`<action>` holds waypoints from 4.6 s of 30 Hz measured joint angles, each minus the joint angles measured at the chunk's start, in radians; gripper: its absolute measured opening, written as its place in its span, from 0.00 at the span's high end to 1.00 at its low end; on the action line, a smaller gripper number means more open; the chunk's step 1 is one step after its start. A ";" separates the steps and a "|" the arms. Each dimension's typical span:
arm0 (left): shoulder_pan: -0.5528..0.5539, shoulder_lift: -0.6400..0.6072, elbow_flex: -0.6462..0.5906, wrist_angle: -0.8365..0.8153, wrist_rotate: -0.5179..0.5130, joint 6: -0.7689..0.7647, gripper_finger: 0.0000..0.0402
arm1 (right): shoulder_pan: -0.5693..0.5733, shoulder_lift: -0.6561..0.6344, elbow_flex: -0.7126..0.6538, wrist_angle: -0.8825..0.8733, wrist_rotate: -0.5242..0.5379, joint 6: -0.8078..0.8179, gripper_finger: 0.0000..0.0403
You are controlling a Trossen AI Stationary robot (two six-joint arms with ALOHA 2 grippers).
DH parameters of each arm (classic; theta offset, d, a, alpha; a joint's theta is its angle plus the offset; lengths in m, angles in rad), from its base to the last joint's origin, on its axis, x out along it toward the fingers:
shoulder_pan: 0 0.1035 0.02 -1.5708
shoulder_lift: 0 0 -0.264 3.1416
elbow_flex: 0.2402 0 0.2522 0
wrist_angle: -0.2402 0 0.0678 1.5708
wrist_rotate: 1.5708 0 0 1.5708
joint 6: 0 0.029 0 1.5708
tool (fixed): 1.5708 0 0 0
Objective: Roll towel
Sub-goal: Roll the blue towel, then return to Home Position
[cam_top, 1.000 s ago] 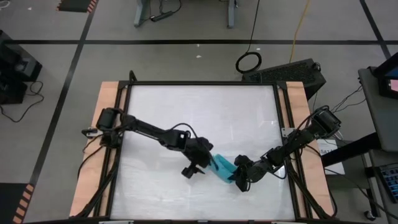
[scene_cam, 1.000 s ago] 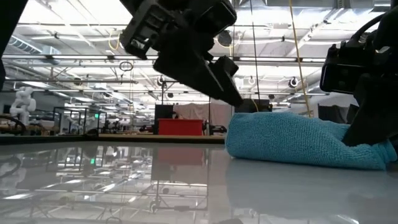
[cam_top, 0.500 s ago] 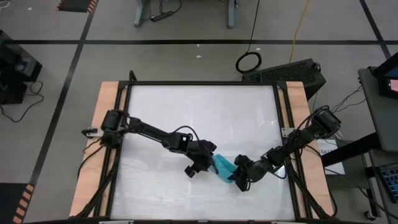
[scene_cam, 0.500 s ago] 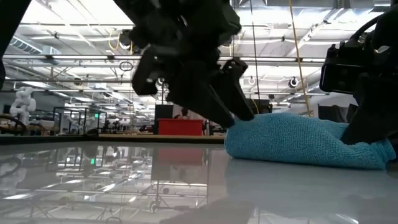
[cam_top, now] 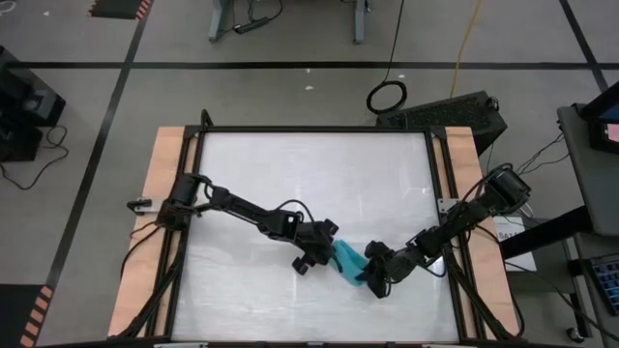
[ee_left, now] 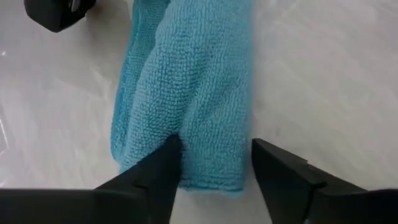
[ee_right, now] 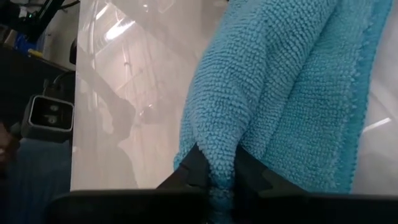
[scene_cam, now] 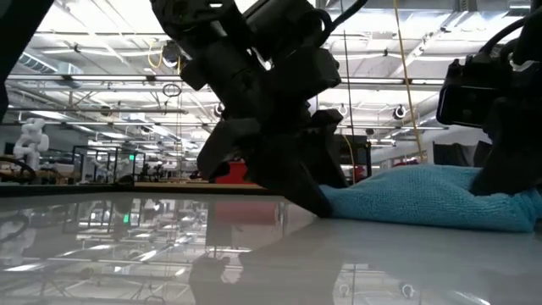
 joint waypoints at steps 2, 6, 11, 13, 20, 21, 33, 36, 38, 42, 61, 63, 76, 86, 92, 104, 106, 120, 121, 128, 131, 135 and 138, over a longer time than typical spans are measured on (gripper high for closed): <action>0.000 0.007 0.001 0.003 0.004 0.000 0.55 | 0.000 -0.008 -0.001 -0.001 -0.014 -0.010 0.94; 0.001 0.011 0.001 0.005 0.033 -0.002 0.73 | 0.000 -0.038 -0.003 -0.018 -0.032 -0.040 0.86; 0.002 0.011 0.007 -0.010 0.062 -0.007 0.95 | 0.002 -0.103 -0.003 -0.078 -0.045 -0.098 0.68; 0.005 0.012 0.013 -0.018 0.100 -0.034 0.97 | 0.002 -0.136 -0.003 -0.107 -0.062 -0.122 0.61; 0.027 0.013 0.016 -0.026 0.222 -0.184 0.97 | 0.017 -0.257 -0.001 -0.200 -0.070 -0.220 0.50; 0.030 0.014 0.016 -0.028 0.237 -0.205 0.97 | 0.022 -0.273 -0.001 -0.204 -0.057 -0.246 0.50; 0.060 0.015 0.018 -0.034 0.371 -0.363 0.97 | 0.070 -0.293 0.128 -0.301 0.064 -0.659 0.51; 0.069 0.015 0.018 -0.033 0.398 -0.376 0.97 | 0.070 -0.239 0.157 -0.354 0.066 -0.668 0.51; 0.074 0.015 0.018 -0.031 0.402 -0.387 0.97 | 0.070 -0.196 0.165 -0.372 0.067 -0.654 0.51; 0.081 0.015 0.018 -0.029 0.413 -0.397 0.97 | 0.070 -0.112 0.178 -0.399 0.076 -0.583 0.51; 0.138 0.015 0.020 -0.016 0.603 -0.502 0.97 | 0.072 0.015 0.185 -0.384 0.129 -0.356 0.95; 0.142 0.015 0.020 -0.029 0.605 -0.502 0.97 | 0.066 0.015 0.185 -0.389 0.127 -0.374 0.97; 0.202 0.012 0.021 -0.189 0.541 -0.446 0.97 | -0.109 0.015 0.185 -0.450 0.053 -0.639 0.94; 0.307 0.007 0.023 -0.339 0.545 -0.383 0.97 | -0.307 0.015 0.184 -0.439 -0.018 -0.865 0.92; 0.365 0.004 0.022 -0.374 0.545 -0.326 0.97 | -0.423 0.017 0.182 -0.423 -0.035 -0.936 0.92; 0.470 -0.040 0.019 -0.440 0.474 -0.264 0.95 | -0.646 0.019 0.181 -0.389 -0.232 -1.034 0.92; 0.475 -0.047 0.019 -0.470 0.477 -0.250 0.91 | -0.669 0.019 0.181 -0.388 -0.279 -1.042 0.92; 0.473 -0.200 0.016 -0.560 0.468 -0.239 0.43 | -0.696 -0.147 0.175 -0.434 -0.342 -1.139 0.51; 0.473 -0.224 0.016 -0.572 0.467 -0.239 0.42 | -0.696 -0.173 0.175 -0.436 -0.342 -1.139 0.48; 0.465 -0.421 0.017 -0.542 0.384 -0.275 0.40 | -0.696 -0.369 0.179 -0.474 -0.326 -1.141 0.39; 0.458 -0.482 0.018 -0.497 0.358 -0.308 0.40 | -0.701 -0.440 0.179 -0.514 -0.300 -1.145 0.40; 0.434 -0.568 0.018 -0.513 0.321 -0.342 0.40 | -0.702 -0.545 0.179 -0.594 -0.298 -1.116 0.42; 0.395 -0.644 0.019 -0.564 0.224 -0.367 0.40 | -0.695 -0.647 0.179 -0.664 -0.311 -1.076 0.44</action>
